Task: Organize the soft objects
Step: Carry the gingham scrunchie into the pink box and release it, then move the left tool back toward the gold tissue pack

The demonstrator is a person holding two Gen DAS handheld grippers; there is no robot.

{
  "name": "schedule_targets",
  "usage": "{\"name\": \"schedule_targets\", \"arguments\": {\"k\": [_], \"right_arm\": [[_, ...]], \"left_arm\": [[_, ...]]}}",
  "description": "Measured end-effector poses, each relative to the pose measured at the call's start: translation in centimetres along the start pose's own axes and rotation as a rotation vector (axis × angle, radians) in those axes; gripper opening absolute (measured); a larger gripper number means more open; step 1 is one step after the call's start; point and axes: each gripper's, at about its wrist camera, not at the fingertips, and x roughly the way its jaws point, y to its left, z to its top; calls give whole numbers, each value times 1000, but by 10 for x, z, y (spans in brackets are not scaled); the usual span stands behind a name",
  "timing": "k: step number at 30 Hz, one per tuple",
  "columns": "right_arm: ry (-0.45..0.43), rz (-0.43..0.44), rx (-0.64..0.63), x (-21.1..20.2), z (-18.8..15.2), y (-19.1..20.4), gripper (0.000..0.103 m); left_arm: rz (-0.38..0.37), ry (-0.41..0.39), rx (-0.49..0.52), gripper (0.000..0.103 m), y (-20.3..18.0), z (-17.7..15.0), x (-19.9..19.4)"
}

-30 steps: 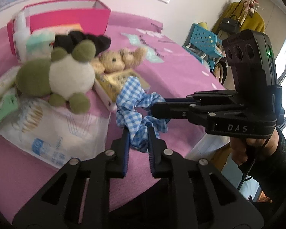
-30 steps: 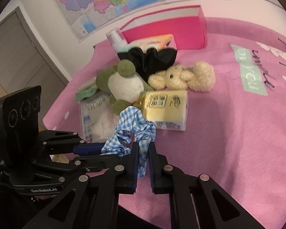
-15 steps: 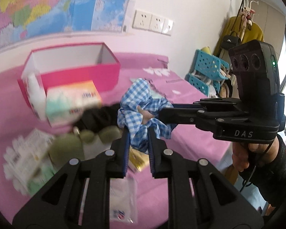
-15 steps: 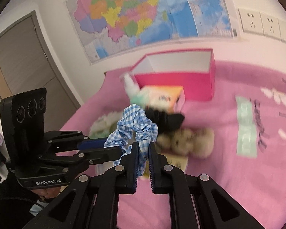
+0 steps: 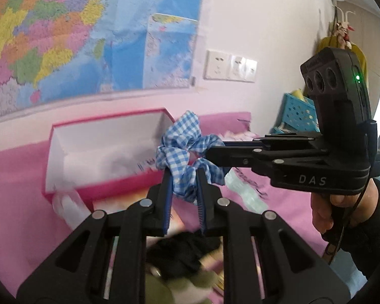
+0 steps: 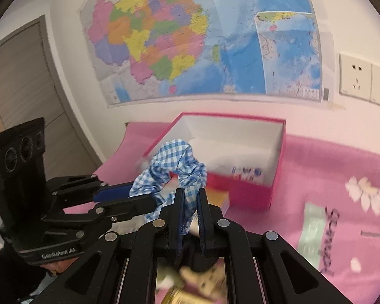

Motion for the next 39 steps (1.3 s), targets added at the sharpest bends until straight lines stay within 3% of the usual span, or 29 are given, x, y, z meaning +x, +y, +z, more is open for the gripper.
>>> {"name": "schedule_targets", "arguments": {"k": [5, 13, 15, 16, 17, 18, 19, 22, 26, 30, 32, 36, 39], "right_arm": [[37, -16, 1, 39, 37, -14, 9], [143, -1, 18, 117, 67, -26, 9], [167, -11, 16, 134, 70, -26, 12], [175, -24, 17, 140, 70, -27, 16], [186, -29, 24, 147, 70, -28, 31], [190, -36, 30, 151, 70, -30, 41], [191, -52, 31, 154, 69, -31, 53], [206, -69, 40, 160, 67, -36, 54], [197, -90, 48, 149, 63, -42, 54], [141, -85, 45, 115, 62, -39, 55], [97, -67, 31, 88, 60, -32, 68], [12, -42, -1, 30, 47, -15, 72], [-27, -33, -9, -4, 31, -5, 75]], "left_arm": [[51, 19, -16, 19, 26, 21, 27], [153, 80, -66, 19, 73, 29, 61], [182, 104, -82, 30, 83, 27, 68], [191, 105, -86, 34, 85, 26, 69], [204, 105, -91, 43, 88, 26, 70], [216, 108, -99, 50, 91, 25, 71], [223, 111, -104, 51, 93, 24, 71], [228, 102, -114, 51, 95, 23, 66], [214, 56, -103, 55, 88, 29, 44], [192, -13, -82, 80, 74, 32, 8], [180, -56, -52, 89, 61, 28, -15], [167, -103, -33, 102, 46, 15, -51], [179, -121, -39, 103, 41, 1, -76]]}}
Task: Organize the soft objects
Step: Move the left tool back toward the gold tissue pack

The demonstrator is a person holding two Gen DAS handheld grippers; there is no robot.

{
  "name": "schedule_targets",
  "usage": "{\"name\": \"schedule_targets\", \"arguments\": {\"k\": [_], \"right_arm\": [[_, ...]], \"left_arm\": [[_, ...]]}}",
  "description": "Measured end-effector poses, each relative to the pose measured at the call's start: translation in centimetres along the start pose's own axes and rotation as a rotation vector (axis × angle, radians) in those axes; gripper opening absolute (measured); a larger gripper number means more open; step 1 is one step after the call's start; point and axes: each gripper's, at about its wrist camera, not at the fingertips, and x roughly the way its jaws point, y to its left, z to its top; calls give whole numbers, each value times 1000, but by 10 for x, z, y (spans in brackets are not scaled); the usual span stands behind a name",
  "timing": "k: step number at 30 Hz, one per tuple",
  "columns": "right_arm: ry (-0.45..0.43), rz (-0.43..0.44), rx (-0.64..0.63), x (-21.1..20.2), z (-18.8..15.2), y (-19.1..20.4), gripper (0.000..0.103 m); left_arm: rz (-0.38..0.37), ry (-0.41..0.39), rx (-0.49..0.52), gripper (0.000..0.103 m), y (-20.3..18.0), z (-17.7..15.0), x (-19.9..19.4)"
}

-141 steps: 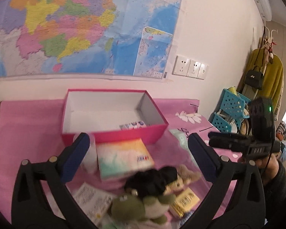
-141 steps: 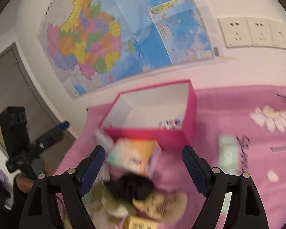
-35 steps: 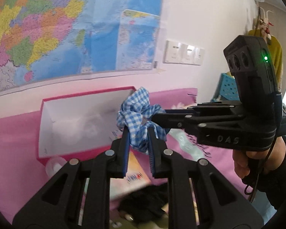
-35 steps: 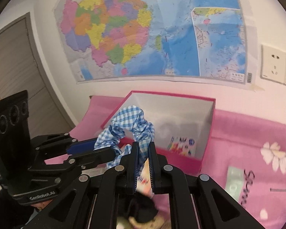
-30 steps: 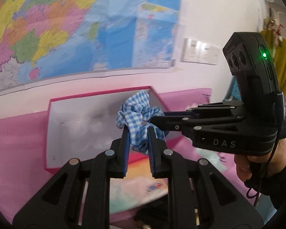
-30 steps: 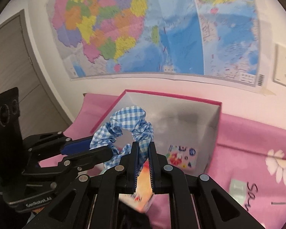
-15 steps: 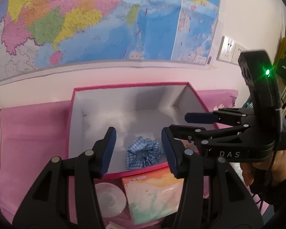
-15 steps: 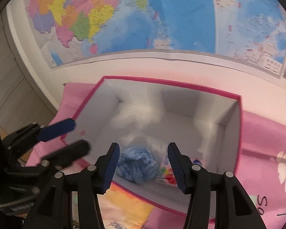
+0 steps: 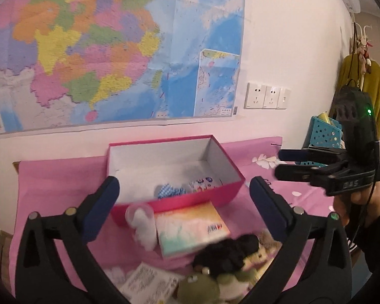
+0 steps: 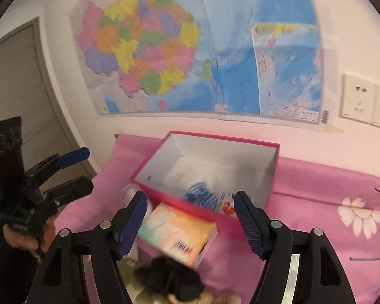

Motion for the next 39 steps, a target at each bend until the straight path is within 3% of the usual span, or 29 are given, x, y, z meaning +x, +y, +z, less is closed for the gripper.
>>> {"name": "schedule_targets", "arguments": {"k": [4, 10, 15, 19, 26, 39], "right_arm": [[-18, 13, 10, -32, -30, 8, 82], [26, 17, 16, -41, -81, 21, 83], [96, 15, 35, -33, -128, 29, 83], [155, -29, 55, -29, -160, 28, 83], [204, -60, 115, -30, -193, 21, 83], [220, -96, 144, -23, -200, 12, 83]], "left_arm": [[39, 5, -19, 103, 3, -23, -26], [66, 74, -64, 103, 4, -78, -48], [24, 174, -98, 103, -14, -132, -43], [-8, 214, -99, 103, -32, -155, -40], [-81, 248, -53, 103, -69, -173, -32], [-231, 271, 10, 103, -120, -183, -5]]}}
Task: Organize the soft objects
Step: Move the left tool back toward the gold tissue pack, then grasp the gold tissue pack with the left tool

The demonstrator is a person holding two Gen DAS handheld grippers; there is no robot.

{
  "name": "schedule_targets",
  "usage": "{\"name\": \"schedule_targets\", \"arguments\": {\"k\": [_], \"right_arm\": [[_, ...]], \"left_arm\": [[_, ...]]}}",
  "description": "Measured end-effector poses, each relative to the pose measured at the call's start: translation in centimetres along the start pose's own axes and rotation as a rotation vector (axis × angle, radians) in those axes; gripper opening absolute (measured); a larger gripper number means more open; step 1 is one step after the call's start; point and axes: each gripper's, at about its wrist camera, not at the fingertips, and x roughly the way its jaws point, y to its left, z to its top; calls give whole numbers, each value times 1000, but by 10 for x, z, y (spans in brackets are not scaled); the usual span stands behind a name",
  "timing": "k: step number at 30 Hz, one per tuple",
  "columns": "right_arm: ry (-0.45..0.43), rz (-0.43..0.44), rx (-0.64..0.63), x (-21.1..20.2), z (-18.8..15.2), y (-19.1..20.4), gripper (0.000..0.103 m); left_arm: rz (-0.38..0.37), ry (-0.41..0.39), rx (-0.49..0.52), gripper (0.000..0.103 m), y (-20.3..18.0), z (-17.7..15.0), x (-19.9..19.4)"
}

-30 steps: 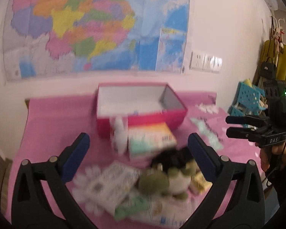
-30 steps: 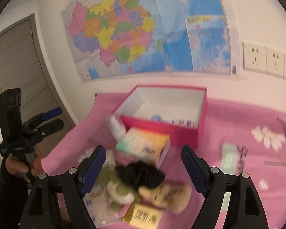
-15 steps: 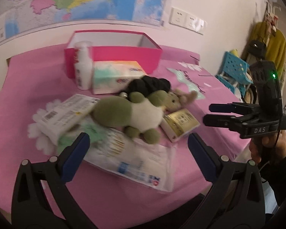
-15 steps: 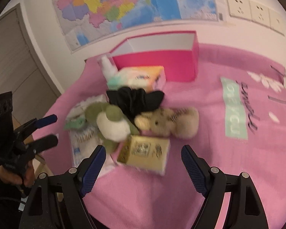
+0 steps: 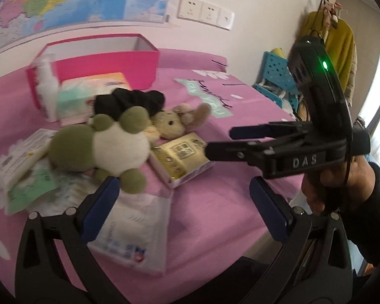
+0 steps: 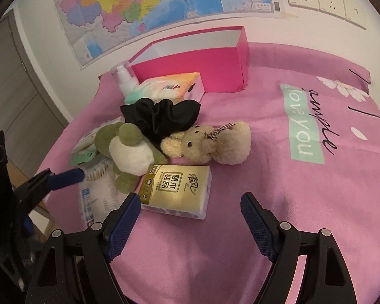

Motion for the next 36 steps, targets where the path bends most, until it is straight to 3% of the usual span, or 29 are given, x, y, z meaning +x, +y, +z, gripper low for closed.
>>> {"name": "schedule_targets", "arguments": {"k": [4, 12, 19, 23, 27, 36], "right_arm": [[20, 20, 25, 7, 5, -7, 83], [50, 88, 45, 18, 15, -15, 82], [88, 114, 34, 30, 17, -12, 82], [94, 118, 24, 33, 19, -9, 82], [113, 117, 7, 40, 19, -3, 81], [136, 76, -14, 48, 18, 2, 76]], "left_arm": [[-13, 28, 19, 102, -7, 3, 17], [-56, 66, -12, 91, 1, 6, 40], [-60, 89, 29, 90, -8, 7, 50], [-43, 93, 27, 89, -5, 6, 56], [-33, 116, 34, 74, -7, 6, 63], [-36, 85, 10, 68, -1, 4, 60]]}}
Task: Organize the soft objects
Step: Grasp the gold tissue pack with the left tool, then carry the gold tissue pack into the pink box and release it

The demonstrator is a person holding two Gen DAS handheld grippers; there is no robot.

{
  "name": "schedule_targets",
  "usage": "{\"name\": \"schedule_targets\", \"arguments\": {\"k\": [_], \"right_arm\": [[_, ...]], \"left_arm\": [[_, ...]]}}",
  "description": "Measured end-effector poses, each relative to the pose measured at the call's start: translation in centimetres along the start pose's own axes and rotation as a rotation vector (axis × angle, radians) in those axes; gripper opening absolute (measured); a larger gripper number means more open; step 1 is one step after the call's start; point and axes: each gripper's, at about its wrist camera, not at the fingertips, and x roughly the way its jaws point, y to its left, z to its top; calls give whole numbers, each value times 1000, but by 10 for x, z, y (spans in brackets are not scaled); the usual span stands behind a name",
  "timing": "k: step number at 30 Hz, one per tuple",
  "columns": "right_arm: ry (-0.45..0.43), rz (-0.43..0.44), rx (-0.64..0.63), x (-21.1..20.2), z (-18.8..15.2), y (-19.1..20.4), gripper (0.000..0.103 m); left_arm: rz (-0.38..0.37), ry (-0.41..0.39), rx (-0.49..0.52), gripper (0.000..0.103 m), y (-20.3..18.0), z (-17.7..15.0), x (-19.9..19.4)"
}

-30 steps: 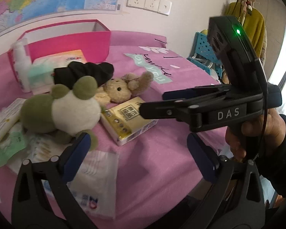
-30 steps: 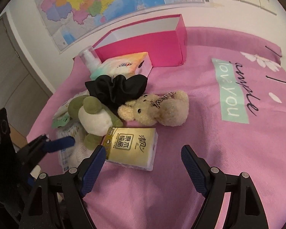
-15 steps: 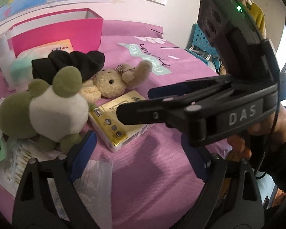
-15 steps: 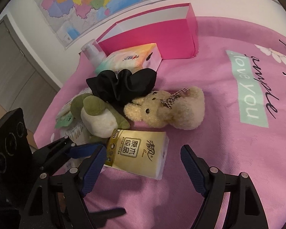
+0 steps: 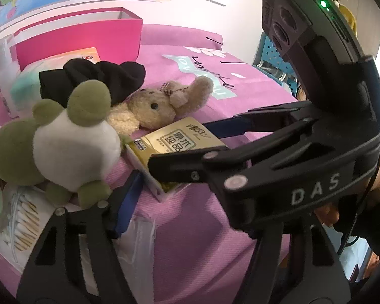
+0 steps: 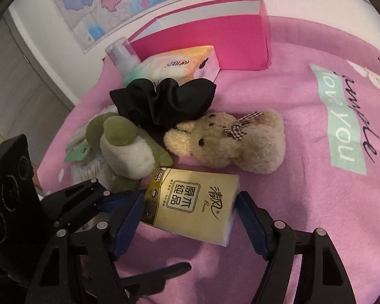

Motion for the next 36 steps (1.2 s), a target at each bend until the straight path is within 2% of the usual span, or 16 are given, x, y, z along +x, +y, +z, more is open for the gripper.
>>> {"name": "schedule_targets", "arguments": {"k": [5, 7, 12, 22, 29, 36], "right_arm": [[-13, -10, 19, -3, 0, -4, 59], [-16, -13, 19, -5, 0, -6, 56], [-19, -10, 26, -6, -1, -8, 54], [-50, 6, 39, -15, 0, -10, 41], [-82, 14, 35, -28, 4, -5, 37], [-140, 19, 12, -49, 17, 4, 37]], "left_arm": [[4, -2, -3, 64, 0, 2, 1], [5, -4, -6, 64, 0, 2, 2], [8, -7, -15, 63, 2, 3, -1], [26, -38, -9, 63, 3, 9, -11], [36, -71, 7, 63, 1, 18, -21], [68, -143, 40, 63, 2, 43, -40]]}}
